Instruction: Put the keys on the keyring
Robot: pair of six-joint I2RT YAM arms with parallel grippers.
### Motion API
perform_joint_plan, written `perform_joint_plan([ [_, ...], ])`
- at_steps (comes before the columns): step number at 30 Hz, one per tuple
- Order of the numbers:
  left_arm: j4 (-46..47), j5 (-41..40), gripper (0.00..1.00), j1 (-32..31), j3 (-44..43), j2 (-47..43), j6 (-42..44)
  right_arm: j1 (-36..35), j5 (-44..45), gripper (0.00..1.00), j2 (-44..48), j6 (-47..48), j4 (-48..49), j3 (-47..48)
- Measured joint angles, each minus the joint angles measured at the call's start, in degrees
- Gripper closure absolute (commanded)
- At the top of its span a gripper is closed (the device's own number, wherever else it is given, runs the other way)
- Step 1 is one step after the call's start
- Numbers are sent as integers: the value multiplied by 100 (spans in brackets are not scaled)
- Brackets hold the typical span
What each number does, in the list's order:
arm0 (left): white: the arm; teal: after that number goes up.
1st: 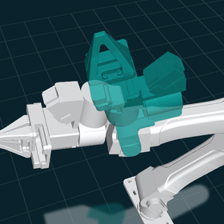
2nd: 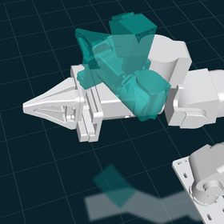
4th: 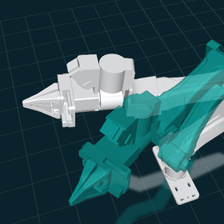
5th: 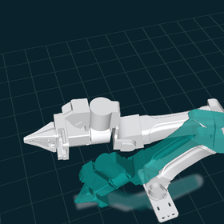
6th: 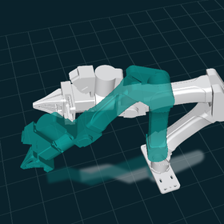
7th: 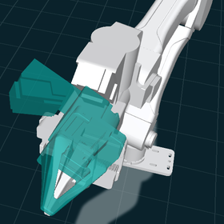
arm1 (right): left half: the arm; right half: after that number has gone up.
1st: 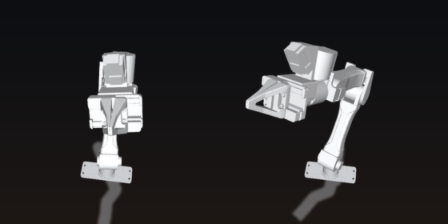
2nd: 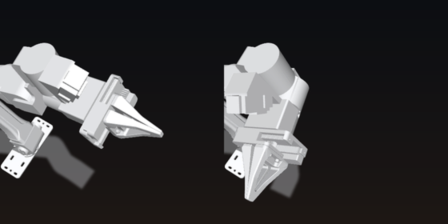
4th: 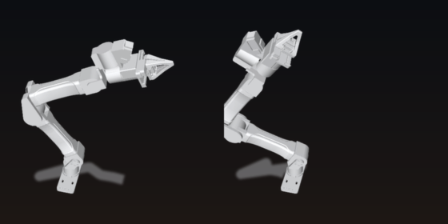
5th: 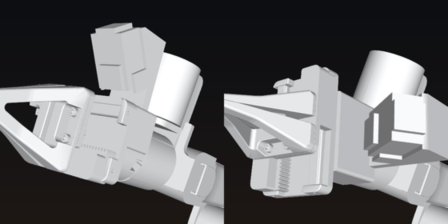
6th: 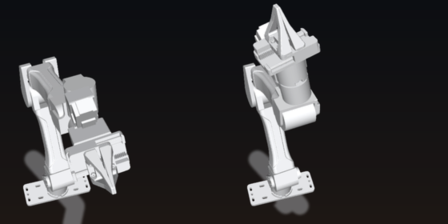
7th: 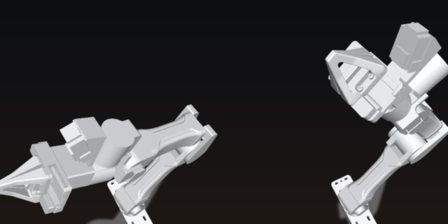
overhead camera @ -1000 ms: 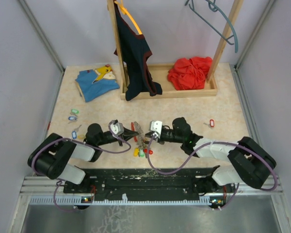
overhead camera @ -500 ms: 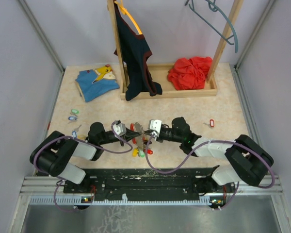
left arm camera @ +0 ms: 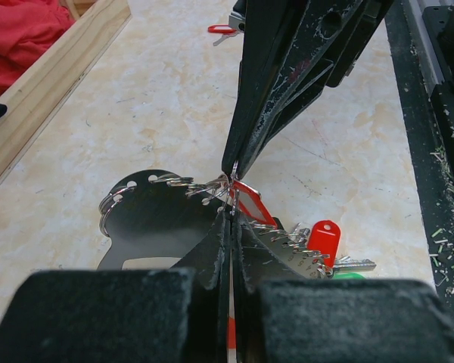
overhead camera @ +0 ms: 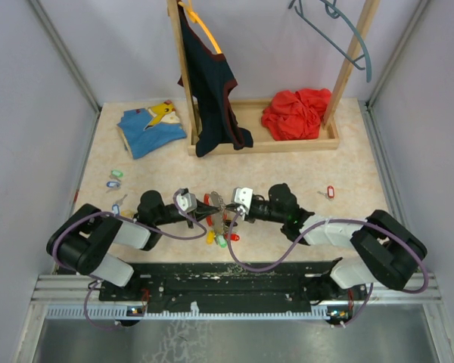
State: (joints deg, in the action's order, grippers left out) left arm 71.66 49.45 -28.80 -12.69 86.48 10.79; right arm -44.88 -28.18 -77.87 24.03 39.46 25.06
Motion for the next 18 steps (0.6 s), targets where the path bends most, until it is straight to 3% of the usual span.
perform_joint_plan([
  [18,35,9,100,0,2,0,0,0,-39,100,0,-7,-37,2],
])
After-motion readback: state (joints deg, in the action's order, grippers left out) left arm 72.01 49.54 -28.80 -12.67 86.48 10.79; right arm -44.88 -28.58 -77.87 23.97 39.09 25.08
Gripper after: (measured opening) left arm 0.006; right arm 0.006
